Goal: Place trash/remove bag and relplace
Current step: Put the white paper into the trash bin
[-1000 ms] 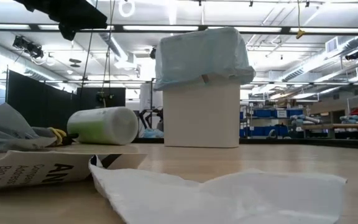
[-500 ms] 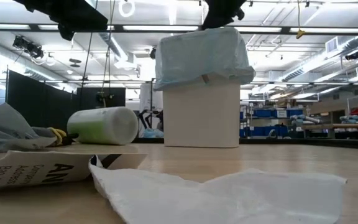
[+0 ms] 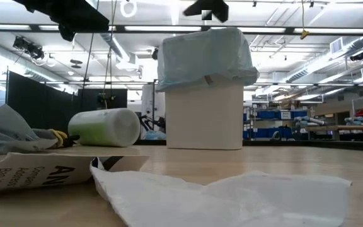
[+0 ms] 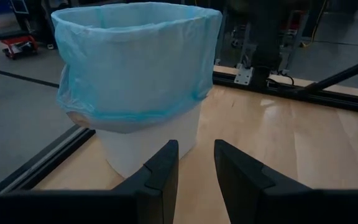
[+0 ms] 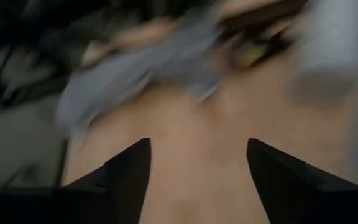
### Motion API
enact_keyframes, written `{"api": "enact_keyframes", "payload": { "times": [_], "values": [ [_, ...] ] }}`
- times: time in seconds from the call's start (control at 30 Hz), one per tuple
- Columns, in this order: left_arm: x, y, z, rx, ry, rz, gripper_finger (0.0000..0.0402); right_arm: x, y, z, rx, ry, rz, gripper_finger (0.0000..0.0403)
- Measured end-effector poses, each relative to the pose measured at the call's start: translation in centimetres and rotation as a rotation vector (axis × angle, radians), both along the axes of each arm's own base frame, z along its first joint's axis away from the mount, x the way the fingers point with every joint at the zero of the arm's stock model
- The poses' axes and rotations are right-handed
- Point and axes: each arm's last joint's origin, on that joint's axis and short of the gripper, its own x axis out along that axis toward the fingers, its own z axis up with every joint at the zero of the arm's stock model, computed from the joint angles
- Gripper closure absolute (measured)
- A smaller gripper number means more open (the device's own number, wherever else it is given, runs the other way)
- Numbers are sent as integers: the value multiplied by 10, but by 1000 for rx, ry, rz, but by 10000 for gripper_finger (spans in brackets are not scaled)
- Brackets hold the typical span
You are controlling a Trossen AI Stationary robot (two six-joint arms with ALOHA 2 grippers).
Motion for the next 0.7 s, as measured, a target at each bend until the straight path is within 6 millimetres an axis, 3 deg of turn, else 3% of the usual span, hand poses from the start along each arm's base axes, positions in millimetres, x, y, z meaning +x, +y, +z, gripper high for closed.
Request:
{"api": "enact_keyframes", "payload": {
  "times": [0.17, 0.3, 0.5, 0.7],
  "values": [
    [-1, 0, -2, 4, 21, 0, 289, 25, 85, -46, -30, 87, 176, 161],
    [-1, 0, -4, 8, 45, 0, 289, 41, 132, -99, -163, 173, 289, 147],
    [-2, 0, -6, 10, 68, -8, 289, 64, 167, -168, -245, 202, 398, 123],
    [-3, 0, -9, 13, 104, -16, 289, 82, 178, -208, -250, 197, 406, 117]
  ]
}}
